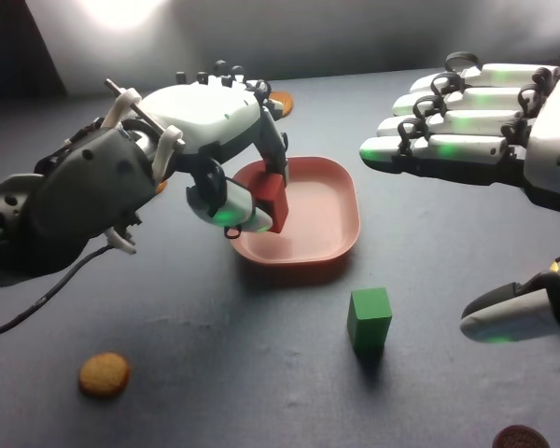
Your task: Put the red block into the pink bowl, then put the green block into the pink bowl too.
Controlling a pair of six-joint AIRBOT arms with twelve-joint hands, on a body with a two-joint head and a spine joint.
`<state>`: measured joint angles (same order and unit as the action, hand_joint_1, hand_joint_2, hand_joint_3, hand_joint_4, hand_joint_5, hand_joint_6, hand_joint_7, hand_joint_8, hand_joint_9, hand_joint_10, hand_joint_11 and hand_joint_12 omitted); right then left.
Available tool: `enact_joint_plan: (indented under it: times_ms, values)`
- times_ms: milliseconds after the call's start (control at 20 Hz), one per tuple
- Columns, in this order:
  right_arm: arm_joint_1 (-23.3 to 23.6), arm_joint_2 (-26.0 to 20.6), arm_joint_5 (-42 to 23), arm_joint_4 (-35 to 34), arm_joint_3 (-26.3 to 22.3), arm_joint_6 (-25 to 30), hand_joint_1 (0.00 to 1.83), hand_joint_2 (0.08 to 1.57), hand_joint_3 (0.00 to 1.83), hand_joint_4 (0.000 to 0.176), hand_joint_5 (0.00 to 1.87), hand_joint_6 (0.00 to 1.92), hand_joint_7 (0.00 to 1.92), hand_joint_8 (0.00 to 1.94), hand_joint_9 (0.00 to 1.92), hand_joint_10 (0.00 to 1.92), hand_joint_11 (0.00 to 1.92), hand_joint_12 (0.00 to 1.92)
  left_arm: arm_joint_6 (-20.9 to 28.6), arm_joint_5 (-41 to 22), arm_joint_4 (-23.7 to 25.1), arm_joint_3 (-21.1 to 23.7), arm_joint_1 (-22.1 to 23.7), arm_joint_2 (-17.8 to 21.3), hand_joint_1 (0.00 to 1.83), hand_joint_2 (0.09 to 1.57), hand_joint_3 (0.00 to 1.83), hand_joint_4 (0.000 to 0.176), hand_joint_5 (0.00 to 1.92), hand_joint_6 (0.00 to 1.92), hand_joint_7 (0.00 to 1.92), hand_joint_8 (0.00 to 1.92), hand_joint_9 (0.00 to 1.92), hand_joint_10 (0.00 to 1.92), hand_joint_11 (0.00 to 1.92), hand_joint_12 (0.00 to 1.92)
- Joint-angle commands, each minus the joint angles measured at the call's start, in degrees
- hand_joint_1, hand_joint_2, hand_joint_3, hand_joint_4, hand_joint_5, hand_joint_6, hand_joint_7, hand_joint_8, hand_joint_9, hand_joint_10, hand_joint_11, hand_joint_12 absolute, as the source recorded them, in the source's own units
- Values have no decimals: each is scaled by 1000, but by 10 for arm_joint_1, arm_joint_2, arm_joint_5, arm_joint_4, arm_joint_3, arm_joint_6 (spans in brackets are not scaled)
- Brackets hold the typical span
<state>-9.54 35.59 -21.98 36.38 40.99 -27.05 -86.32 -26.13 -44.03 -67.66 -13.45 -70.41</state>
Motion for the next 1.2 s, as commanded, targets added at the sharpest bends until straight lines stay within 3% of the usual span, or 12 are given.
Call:
enact_joint_plan:
  times_ms: [0,150,250,300,450,500,650,700,850,950,1000,1150]
  values:
    - [8,-6,-56,-17,0,0,207,985,1,0,74,2,91,1,47,2,0,156,5,-48,21,-4,7,2,1136,1014,0,20,1227,560,331,2,113,4,0,174]
    - [8,-6,-56,-17,0,0,241,974,0,0,116,4,128,4,87,6,0,300,6,-48,22,-11,10,-2,1118,1010,0,88,1231,552,351,2,126,4,0,213]
    - [8,-6,-56,-17,0,0,224,977,1,0,106,0,111,0,74,0,0,274,7,-48,22,-16,12,-3,1128,1012,1,51,1228,554,333,5,102,5,0,215]
    - [8,-6,-56,-17,0,0,222,980,2,0,96,1,101,1,64,1,0,240,7,-48,23,-19,15,-3,1118,1013,1,82,1224,564,330,4,95,3,0,181]
    - [8,-6,-56,-17,0,-1,245,984,2,0,95,3,100,1,57,0,0,173,8,-48,24,-25,20,-3,1119,1022,0,61,1198,610,319,0,90,1,0,214]
    - [8,-6,-56,-17,0,-1,236,980,0,0,105,3,112,2,72,3,0,237,9,-48,24,-27,22,-3,1136,1021,0,10,1204,601,324,2,90,1,0,192]
    - [8,-6,-56,-17,0,-1,240,990,2,0,82,0,95,0,54,0,0,157,9,-48,25,-29,25,-3,1115,1021,0,75,1199,608,328,1,103,2,0,185]
    - [8,-6,-56,-17,0,-1,244,984,0,0,86,2,100,1,60,3,0,169,9,-48,25,-30,26,-3,1129,1009,0,54,1237,542,345,2,115,2,0,199]
    - [8,-6,-56,-17,0,-1,257,978,0,0,92,1,102,2,60,1,0,198,11,-48,25,-30,26,-3,1040,1074,5,172,1041,869,284,7,95,1,0,234]
    - [8,-6,-56,-17,0,-1,263,973,0,0,93,1,99,1,60,2,0,194,11,-48,25,-29,26,-2,1043,1072,0,175,1047,861,304,8,107,4,0,297]
    - [8,-6,-56,-17,0,-1,263,976,0,0,87,3,95,3,55,3,0,172,11,-48,25,-28,25,-2,984,987,0,116,933,137,318,1,129,2,0,398]
    - [8,-6,-56,-17,0,-1,253,983,1,0,89,0,110,1,71,3,0,216,11,-48,23,-26,23,-1,990,964,0,100,928,21,309,1,135,2,0,314]
